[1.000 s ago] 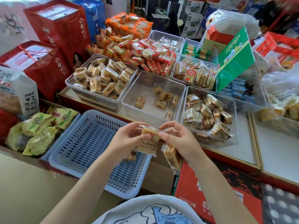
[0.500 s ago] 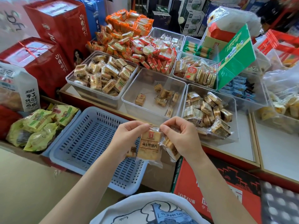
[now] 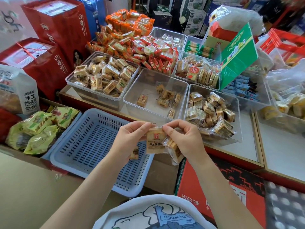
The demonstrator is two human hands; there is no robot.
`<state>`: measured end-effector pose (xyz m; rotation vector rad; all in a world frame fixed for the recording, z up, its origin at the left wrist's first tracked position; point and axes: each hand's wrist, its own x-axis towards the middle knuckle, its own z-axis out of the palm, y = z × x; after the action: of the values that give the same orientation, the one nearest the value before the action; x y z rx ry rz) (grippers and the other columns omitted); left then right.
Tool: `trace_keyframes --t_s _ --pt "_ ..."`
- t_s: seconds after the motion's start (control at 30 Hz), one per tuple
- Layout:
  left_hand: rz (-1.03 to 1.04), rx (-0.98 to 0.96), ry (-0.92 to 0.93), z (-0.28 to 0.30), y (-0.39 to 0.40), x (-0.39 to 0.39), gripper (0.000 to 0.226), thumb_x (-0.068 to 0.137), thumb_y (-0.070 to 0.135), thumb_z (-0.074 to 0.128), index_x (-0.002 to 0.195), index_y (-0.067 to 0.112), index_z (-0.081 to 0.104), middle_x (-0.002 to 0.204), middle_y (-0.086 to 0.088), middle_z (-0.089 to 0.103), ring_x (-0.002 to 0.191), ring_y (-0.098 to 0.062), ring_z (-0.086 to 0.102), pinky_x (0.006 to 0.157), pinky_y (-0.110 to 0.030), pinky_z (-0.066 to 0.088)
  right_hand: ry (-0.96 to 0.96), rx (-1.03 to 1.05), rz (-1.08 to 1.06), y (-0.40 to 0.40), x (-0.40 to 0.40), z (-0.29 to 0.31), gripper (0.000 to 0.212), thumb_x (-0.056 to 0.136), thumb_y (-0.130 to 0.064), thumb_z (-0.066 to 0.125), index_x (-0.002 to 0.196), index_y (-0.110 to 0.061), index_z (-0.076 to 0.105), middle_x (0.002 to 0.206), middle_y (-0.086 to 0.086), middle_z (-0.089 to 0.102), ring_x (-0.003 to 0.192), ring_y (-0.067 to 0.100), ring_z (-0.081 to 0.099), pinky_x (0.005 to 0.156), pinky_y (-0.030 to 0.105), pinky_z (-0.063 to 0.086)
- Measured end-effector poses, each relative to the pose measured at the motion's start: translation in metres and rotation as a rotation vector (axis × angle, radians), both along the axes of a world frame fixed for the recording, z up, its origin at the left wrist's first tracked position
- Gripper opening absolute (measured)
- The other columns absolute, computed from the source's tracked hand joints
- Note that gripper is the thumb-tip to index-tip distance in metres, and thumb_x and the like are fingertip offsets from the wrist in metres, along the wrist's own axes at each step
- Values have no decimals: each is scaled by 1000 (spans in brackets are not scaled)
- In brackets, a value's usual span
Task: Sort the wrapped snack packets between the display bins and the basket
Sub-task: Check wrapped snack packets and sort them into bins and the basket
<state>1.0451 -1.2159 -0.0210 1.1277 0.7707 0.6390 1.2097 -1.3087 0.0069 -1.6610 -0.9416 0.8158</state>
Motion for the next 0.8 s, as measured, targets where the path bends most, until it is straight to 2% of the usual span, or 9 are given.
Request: trace_keyframes --t_s 0.07,0.13,0.2,0.27,0.33,0.4,0.53,0.67,0.8 --pt "-151 43 48 1 1 -3 37 86 32 74 119 14 71 109 -12 76 102 -25 73 87 -38 60 38 35 -49 1 1 1 10 92 -12 74 82 -15 75 75 -5 73 68 8 67 61 23 56" --pt "-245 68 89 1 2 -6 42 87 19 77 127 19 65 111 -10 76 103 -24 73 85 -36 61 72 36 -84 2 2 1 9 92 -14 74 83 -16 76 75 -5 74 69 8 68 61 23 56" --pt "-200 71 113 0 1 -7 43 87 9 75 127 19 63 108 -11 76 100 -26 74 83 -40 62 113 2 -87 3 1 -1 3 93 -19 73 93 -19 76 81 -6 76 75 8 71 64 24 58" --pt "-85 19 128 -1 0 -6 38 90 10 73 125 17 61 107 -12 76 98 -27 75 84 -44 62 123 -54 -52 3 2 -6 19 92 -28 73 111 -27 72 94 -7 76 89 11 73 72 30 61" --pt "87 -112 117 -2 2 -6 34 92 12 72 124 13 58 110 -14 76 94 -25 76 76 -38 63 70 -112 10 4 3 -10 30 91 -33 75 120 -30 67 100 -8 73 90 7 72 73 24 58" --pt "229 -264 46 -2 6 -5 32 94 12 70 123 8 56 108 -15 75 88 -22 77 62 -27 62 39 -151 75 4 0 -12 26 90 -29 76 114 -26 69 98 -6 72 85 7 71 68 18 55" --pt "257 -356 -26 2 7 -1 27 95 12 67 118 4 55 100 -15 75 78 -19 77 52 -19 56 13 -101 59 8 -5 -18 6 91 -19 76 95 -19 71 92 6 74 89 24 72 81 42 62" --pt "218 -357 -78 1 6 4 29 91 15 69 116 6 56 102 -16 75 78 -19 76 51 -19 55 37 -51 50 9 -1 -18 5 93 -15 74 92 -14 69 89 13 70 88 36 69 82 49 60" --pt "160 -370 -136 -2 6 7 54 75 18 75 123 9 52 106 -17 77 89 -26 77 61 -27 61 87 -59 27 8 1 -19 8 93 -20 73 91 -13 69 91 20 70 91 43 67 84 51 57"
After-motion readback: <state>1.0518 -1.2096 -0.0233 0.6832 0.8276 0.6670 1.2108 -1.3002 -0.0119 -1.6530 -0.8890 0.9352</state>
